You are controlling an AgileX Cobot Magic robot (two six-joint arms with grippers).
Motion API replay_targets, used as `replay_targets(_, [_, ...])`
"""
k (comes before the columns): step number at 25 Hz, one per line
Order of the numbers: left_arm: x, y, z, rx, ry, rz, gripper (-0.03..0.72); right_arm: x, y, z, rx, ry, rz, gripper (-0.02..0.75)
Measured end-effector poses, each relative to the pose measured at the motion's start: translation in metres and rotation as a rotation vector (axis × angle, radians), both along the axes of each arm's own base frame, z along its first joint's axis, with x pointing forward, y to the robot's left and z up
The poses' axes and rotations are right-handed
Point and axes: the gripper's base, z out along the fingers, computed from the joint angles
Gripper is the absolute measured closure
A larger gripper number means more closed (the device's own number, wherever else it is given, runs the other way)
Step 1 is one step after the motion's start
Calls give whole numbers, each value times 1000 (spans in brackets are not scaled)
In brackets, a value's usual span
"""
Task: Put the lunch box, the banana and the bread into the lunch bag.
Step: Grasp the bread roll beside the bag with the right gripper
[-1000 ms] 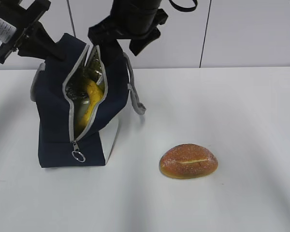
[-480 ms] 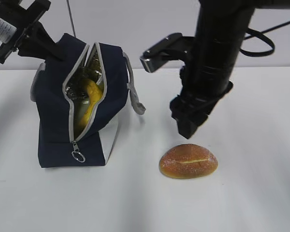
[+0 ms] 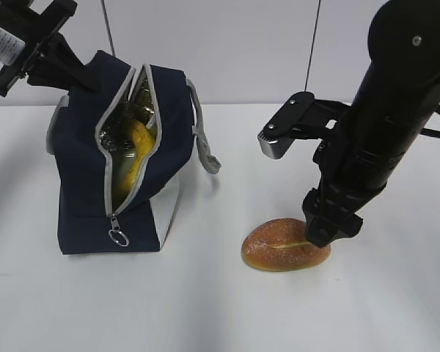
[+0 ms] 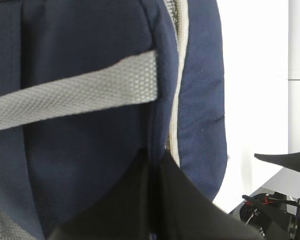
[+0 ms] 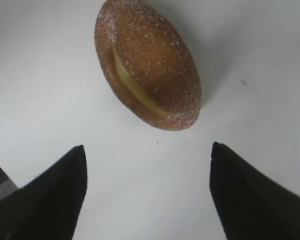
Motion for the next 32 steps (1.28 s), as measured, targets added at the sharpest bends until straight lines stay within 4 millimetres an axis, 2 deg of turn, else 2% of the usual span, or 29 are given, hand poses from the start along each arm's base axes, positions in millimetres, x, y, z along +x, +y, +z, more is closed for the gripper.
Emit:
replay_targets(7, [0,0,0,0,-1,-1,688,9,4,-3,-9,-91,153,115])
replay_targets(25, [0,0,0,3,0,-2,688,35,20,-83,-27,-14,319,100])
replay_targets(28, [0,0,0,4,0,-2,688,35,21,-91,-31,4,333,134])
replay_targets(32, [0,0,0,5,-1,-3,688,37,22,-90,-30,0,335,256])
